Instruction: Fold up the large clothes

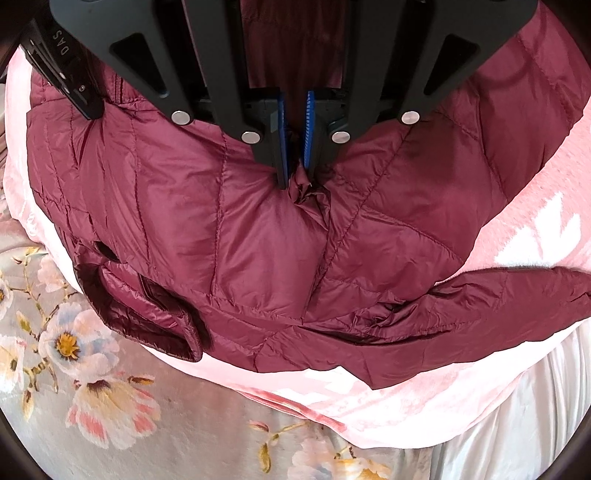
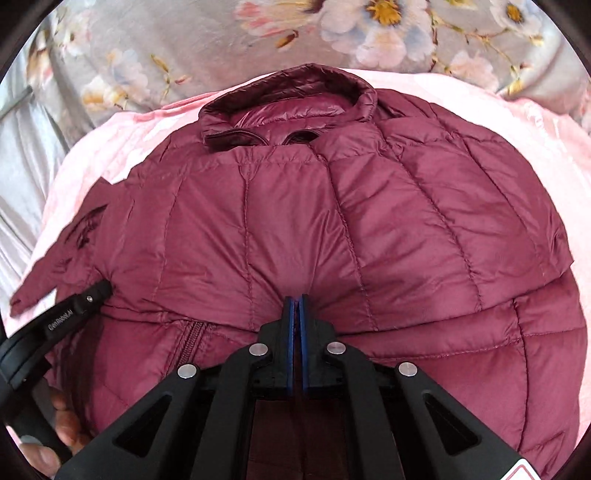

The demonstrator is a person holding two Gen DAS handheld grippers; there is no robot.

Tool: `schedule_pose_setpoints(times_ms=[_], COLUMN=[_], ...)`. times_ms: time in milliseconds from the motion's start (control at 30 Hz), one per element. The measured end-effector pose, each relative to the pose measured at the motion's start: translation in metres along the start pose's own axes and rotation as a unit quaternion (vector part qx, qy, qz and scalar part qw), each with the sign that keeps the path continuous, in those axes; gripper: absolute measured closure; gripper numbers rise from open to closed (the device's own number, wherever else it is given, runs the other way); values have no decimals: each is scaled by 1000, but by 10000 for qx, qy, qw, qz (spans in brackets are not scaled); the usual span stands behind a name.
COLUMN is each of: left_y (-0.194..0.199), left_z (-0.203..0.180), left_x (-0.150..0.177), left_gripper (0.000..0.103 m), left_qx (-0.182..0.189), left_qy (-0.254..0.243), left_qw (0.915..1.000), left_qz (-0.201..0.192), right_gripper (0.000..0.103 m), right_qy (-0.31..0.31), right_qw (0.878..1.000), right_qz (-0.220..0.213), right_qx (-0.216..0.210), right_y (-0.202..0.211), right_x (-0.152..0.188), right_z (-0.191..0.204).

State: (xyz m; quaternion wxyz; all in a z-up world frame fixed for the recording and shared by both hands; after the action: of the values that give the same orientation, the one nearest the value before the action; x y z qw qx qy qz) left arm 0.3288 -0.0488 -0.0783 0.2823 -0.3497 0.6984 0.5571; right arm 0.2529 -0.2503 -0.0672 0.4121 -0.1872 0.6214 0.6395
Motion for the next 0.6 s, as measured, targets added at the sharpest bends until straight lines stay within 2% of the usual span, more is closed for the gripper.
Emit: schedule_pose_setpoints(times_ms=[133, 200, 233, 267, 333, 433, 533, 600], left_y=[11, 19, 26, 33, 51, 87, 89, 73], left_z=[4, 6, 7, 7, 12, 21, 20, 7], left_x=[2, 3, 4, 3, 1, -13, -28, -34], left_gripper=[95, 89, 74, 49, 19, 18, 18, 24], left_qx=[41, 55, -6, -67, -250, -437, -335, -312], left_qy=[-7, -63, -102, -150, -144, 25, 184, 29], left_qw=[9999, 9997, 9995, 9994, 9993, 9984, 9981, 9988], left_qz=[120, 246, 307, 317, 218, -368, -480, -388], right_gripper=[100, 100, 100, 100, 100, 97, 97, 97], right_qy=[-93, -244, -326, -432, -545, -448, -252, -142], right_qw=[9997, 9989, 9983, 9974, 9966, 9975, 9984, 9980], right_qz=[66, 98, 113, 126, 126, -150, -454, -602], right_qx=[-217, -383, -468, -561, -612, -531, -237, 123], right_y=[5, 5, 6, 7, 10, 29, 44, 46], right_x=[1, 1, 2, 3, 3, -2, -14, -24], right_z=[-9, -12, -15, -20, -25, -27, -31, -38])
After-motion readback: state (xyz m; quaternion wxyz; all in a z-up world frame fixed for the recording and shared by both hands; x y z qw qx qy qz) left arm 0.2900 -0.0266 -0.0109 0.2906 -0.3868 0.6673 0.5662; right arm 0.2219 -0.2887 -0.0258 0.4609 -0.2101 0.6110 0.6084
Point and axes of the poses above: each gripper's, at about its wrist camera, not at the fingertips, and y roughly against the way its jaws point, z to its left, x to its underside, the point moved 2 cm from there along -y, roughly the way its jaws point, and after that the axes turned 14 degrees about -z, right-handed, at the moved point
